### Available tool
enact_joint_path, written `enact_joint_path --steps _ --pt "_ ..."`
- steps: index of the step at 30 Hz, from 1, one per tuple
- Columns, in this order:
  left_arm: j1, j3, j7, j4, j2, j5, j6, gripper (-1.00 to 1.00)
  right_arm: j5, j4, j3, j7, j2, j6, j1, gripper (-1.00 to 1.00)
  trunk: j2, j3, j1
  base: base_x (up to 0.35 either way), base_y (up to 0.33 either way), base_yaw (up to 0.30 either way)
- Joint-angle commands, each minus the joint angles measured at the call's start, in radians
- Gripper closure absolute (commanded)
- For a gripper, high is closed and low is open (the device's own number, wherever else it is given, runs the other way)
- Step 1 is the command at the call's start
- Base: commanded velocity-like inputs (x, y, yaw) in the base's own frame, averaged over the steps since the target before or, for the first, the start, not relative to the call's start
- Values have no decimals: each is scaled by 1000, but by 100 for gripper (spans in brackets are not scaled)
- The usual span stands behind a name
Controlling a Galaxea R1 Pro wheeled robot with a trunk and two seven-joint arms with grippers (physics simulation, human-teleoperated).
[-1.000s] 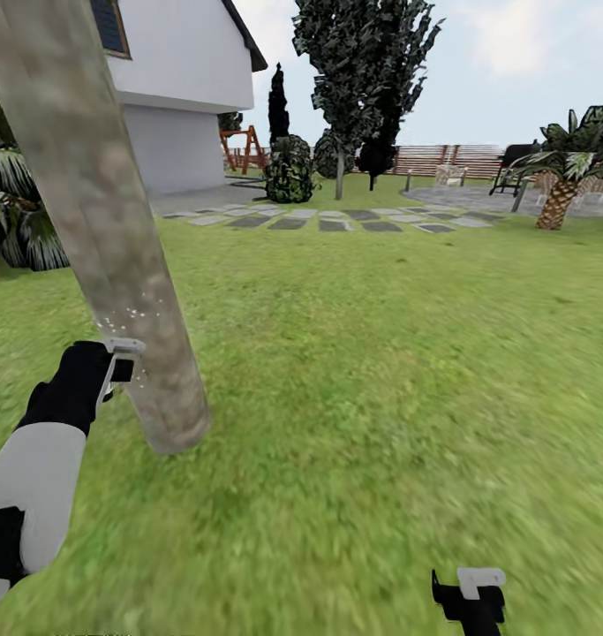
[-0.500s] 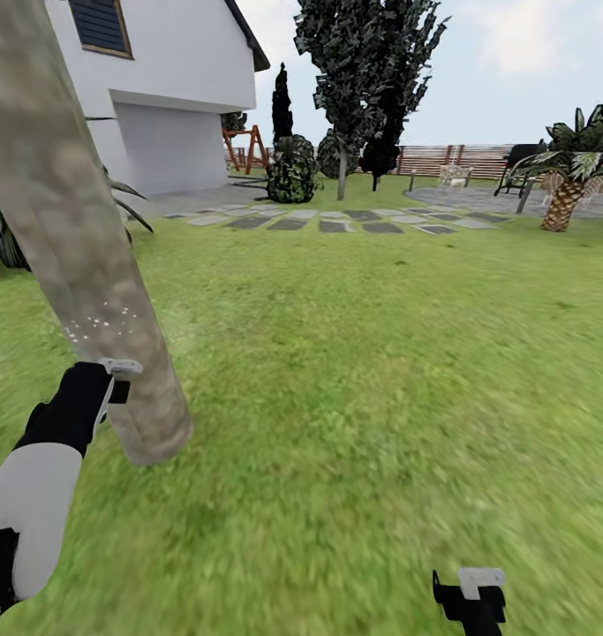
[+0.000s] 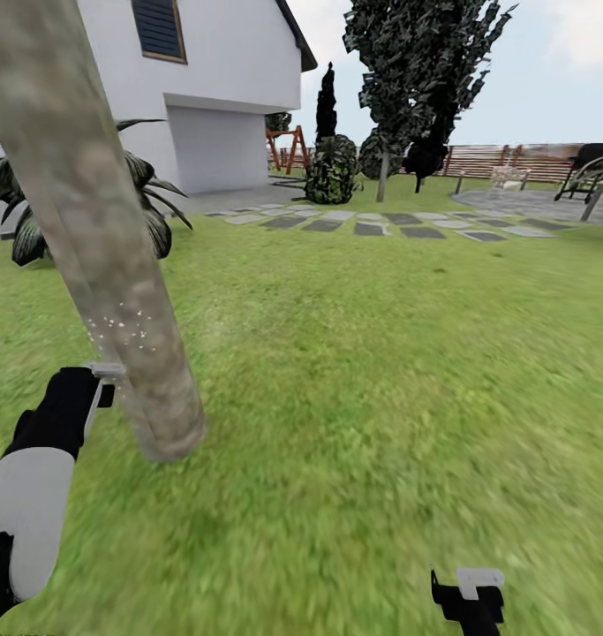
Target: In the garden, pick up the pesticide atomizer on the floor and spray pesticide onto both trees until each tree trunk is fully covered.
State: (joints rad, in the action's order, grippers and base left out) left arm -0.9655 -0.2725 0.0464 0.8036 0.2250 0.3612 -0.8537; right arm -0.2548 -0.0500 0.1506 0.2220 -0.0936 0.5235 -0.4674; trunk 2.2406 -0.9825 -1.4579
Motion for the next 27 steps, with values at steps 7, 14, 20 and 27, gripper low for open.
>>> enact_joint_path --steps 7,14,20,27 --pt "5 0 7 -9 -7 -6 -4 100 -11 1 7 3 0 3 0 -100 0 -1 0 97 -74 278" --pt "26 3 7 -9 -10 -9 -2 100 -11 1 7 2 0 3 0 -100 0 -1 0 37 -15 211" --pt "43 4 10 -10 -15 -6 73 100 -11 1 7 3 -2 3 0 -100 0 -1 0 218 -146 13" --pt "96 0 9 -11 -12 -6 80 100 -11 1 7 3 -2 3 0 -100 0 -1 0 238 -164 0"
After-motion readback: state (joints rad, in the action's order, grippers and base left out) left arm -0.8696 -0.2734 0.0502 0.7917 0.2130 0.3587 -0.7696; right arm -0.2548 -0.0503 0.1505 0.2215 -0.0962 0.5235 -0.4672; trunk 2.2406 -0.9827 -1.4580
